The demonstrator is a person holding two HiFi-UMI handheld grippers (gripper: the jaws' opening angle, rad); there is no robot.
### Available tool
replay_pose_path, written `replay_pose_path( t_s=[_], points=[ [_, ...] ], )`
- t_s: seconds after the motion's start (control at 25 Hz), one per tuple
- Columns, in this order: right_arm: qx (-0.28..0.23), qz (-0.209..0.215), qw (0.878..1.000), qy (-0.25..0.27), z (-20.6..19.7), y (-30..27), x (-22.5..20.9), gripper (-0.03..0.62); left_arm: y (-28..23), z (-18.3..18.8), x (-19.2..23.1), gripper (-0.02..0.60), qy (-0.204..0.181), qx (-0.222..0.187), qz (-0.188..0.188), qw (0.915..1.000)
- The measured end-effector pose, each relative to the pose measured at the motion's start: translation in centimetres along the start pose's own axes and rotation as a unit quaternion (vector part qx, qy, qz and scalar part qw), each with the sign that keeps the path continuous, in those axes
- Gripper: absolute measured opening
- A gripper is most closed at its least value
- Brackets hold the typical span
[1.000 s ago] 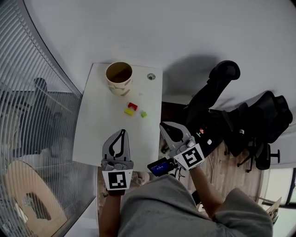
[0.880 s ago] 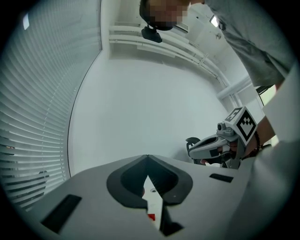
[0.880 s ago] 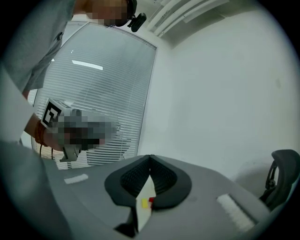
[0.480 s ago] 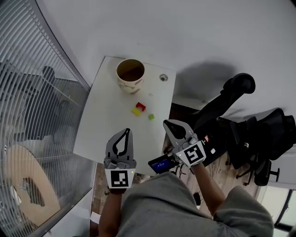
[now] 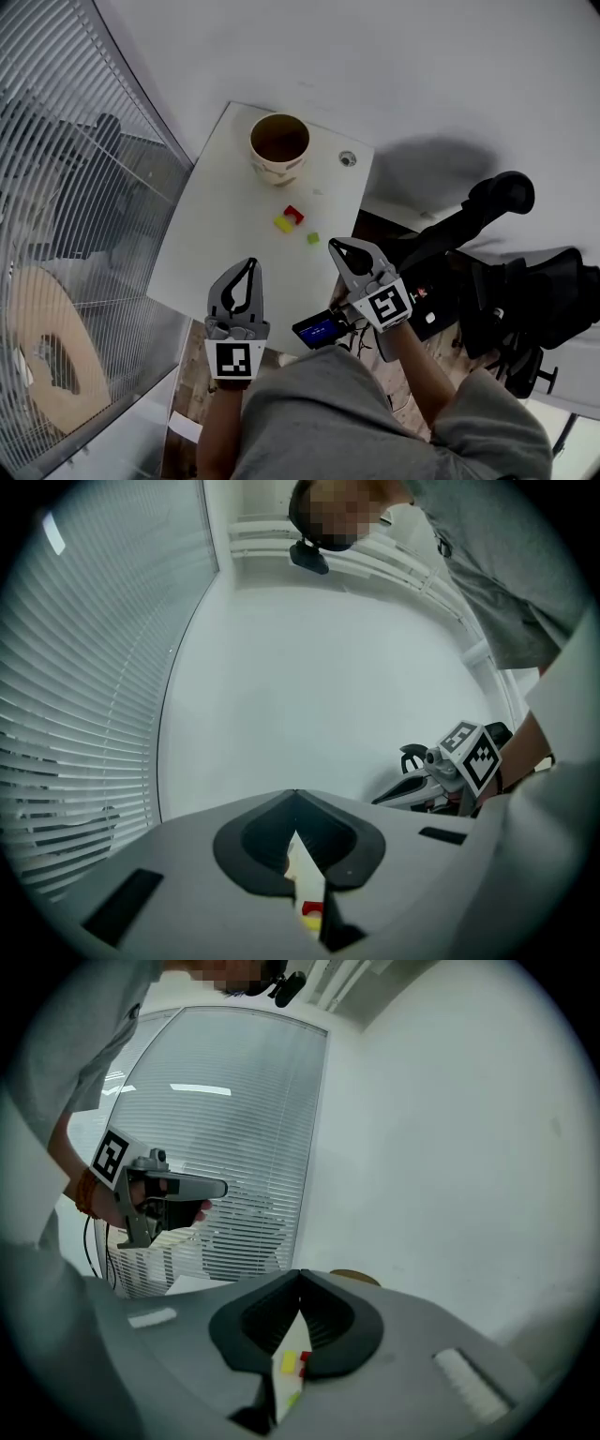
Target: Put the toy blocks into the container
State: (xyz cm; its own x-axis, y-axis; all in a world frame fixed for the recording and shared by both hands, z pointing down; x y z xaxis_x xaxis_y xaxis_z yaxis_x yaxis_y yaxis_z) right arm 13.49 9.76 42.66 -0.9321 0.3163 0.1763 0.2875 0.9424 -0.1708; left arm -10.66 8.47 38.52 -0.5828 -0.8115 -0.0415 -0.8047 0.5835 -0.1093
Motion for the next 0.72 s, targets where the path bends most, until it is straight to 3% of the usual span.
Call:
replay_pose_path(
  t_s=[0.28,0.44,0.56,0.72],
  points=[
    [0.022,0.023,0.999,0.001,-2.5,-2.0,-1.0,0.011,-1.2,0.0,0.0,0.008,0.0,0.01,0.014,0.9999],
    [0.037,0.045,0.998,0.016,-4.3,-3.4,-1.0,0.011,-1.4,0.4,0.2,0.008,-0.048,0.007,0.008,0.9988],
    [0.044,0.059,0.997,0.035,-5.5,-4.7,-1.2,0.011,-1.7,-0.3,0.5,0.008,-0.03,0.014,0.01,0.9994],
    [0.059,0.082,0.993,0.062,-7.1,-5.7,-0.9,0.011,-1.7,-0.3,0.7,0.008,-0.054,0.02,0.005,0.9983]
  ],
)
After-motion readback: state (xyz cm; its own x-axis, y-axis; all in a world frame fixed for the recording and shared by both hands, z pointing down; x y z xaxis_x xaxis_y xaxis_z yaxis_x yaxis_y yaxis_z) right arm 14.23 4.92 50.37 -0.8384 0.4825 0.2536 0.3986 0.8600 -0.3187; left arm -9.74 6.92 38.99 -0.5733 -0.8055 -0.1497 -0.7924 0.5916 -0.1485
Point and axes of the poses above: the fingertips, and each gripper's own axes: y backward along the fingers, x to its left, z out of its top, the point moved 9 cm from there along y, backward along the fingers, and after that the axes turned 13 degrees about -z, right-handed, at the moved point
